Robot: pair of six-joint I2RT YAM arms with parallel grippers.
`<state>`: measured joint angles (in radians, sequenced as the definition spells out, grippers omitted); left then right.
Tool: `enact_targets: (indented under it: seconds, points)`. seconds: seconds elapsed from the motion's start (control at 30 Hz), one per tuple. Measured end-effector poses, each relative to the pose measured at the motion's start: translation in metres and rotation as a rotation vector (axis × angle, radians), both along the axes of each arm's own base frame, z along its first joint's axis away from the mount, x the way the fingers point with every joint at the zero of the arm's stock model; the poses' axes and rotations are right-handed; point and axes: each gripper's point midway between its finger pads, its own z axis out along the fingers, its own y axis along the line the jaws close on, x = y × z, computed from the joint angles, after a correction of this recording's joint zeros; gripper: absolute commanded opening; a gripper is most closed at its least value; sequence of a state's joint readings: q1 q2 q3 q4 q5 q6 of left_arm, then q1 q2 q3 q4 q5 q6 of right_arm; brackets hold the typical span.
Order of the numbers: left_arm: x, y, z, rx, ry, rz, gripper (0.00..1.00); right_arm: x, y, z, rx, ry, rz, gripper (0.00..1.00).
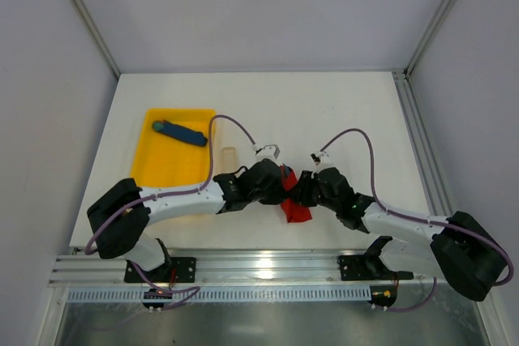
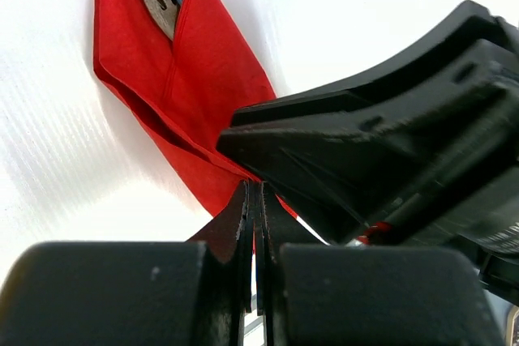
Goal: Place the utensils on the paper napkin and roll it up
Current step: Roll the napkin at the center of the board.
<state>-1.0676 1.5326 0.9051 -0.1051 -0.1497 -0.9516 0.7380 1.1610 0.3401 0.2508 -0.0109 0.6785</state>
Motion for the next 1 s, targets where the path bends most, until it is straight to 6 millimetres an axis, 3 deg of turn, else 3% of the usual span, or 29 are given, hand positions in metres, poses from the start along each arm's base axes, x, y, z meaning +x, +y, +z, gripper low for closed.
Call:
enact_targets:
  seconds: [0.07,0.3,0.37,0.6,1.0]
  points:
    - [0.0,0.001,0.0,0.003,-0.003,0.001,0.0,-0.002,-0.003,0.005,0.007,-0.023,0.0,0.35]
    - [0.002,0.003,-0.001,0.019,-0.013,0.002,0.0,-0.016,-0.018,0.013,0.029,-0.093,0.017,0.65]
    - [0.002,0.003,-0.001,0.021,-0.014,0.001,0.0,-0.021,-0.02,0.016,0.044,-0.115,0.031,0.67]
    - [0.004,0.0,0.006,0.013,-0.019,0.001,0.0,-0.032,-0.016,0.03,0.071,-0.194,0.107,0.66]
    - [0.005,-0.002,0.01,0.011,-0.021,0.0,0.0,-0.046,-0.007,0.017,0.01,-0.204,0.183,0.63]
